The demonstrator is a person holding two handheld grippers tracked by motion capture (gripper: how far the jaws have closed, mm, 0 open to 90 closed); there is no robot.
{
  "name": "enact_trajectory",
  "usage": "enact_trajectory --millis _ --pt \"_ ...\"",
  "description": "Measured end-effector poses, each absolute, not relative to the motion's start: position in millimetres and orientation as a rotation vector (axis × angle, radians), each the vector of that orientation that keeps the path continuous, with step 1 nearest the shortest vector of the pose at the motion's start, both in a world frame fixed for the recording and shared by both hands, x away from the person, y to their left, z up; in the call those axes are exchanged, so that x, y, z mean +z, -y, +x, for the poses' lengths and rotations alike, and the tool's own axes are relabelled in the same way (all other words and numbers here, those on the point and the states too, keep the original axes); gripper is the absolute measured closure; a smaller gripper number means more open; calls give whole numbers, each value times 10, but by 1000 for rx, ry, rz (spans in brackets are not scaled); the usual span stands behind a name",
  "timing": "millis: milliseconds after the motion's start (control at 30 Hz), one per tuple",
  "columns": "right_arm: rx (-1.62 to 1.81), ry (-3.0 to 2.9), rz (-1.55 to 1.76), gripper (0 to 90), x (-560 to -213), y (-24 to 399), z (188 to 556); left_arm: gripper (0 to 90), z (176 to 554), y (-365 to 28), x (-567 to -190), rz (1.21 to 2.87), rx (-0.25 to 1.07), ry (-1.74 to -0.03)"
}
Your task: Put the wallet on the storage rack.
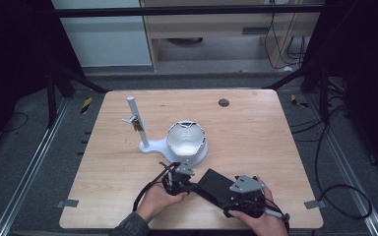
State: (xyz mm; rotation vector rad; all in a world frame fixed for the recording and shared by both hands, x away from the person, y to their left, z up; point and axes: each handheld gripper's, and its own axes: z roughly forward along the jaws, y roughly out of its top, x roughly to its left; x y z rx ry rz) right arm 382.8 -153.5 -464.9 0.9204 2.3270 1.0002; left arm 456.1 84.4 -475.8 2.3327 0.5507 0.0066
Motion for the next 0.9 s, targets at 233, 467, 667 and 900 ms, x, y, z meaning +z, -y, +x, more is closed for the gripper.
enact_trajectory --millis 233,467,667,900 --pt "967 -2380 877 120 -4670 1431 3806 895 4565 -840 -4732 2310 16 -555" --pt "927 -2393 864 131 -4651 1398 3815 895 4581 -833 -4686 2284 16 -559" --pt "906 -2407 869 137 -4626 1374 3834 896 4593 -825 -4662 2278 16 -561" --pt "844 -2428 867 166 -4602 1328 3878 896 4617 -808 -4624 2271 17 -564"
